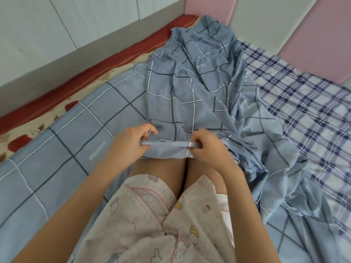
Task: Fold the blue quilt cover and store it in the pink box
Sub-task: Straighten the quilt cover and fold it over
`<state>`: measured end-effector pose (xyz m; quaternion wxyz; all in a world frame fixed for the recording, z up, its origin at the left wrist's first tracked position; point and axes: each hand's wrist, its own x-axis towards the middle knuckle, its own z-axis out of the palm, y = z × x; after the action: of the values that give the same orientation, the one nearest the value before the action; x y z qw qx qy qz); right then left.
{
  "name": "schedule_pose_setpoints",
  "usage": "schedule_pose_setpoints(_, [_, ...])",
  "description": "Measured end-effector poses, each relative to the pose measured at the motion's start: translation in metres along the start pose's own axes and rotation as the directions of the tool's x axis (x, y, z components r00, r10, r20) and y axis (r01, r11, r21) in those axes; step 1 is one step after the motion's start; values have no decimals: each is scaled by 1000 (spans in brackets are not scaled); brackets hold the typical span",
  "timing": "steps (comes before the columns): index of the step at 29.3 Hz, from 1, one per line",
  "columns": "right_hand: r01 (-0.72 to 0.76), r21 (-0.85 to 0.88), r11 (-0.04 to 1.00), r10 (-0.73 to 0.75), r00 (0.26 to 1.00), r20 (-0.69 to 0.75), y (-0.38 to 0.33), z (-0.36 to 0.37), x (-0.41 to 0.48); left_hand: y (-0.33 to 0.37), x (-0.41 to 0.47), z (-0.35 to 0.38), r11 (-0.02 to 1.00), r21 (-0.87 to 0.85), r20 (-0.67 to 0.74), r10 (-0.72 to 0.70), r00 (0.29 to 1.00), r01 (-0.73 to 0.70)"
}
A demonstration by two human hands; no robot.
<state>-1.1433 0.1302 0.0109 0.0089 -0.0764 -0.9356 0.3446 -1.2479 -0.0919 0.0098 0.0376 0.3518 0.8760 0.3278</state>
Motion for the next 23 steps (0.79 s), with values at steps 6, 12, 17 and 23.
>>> schedule_pose_setpoints(6, [39, 22, 999, -25, 893, -450, -21, -30, 0, 4, 21, -23, 997, -43, -391, -78, 917, 66])
schedule_pose_setpoints(12, [65, -49, 997, -51, 968, 244, -52, -43, -12, -33, 18, -24, 992, 61, -341, -81, 936, 108])
schedule_pose_setpoints(17, [144, -305, 941, 117, 709, 695, -64, -3, -28, -73, -24, 7, 850, -348, -256, -492, 832, 396])
schedule_pose_setpoints(23, [96, -180, 979, 98, 552, 828, -57, 4, -14, -61, -36, 5, 737, -600, -350, -593, 725, 312])
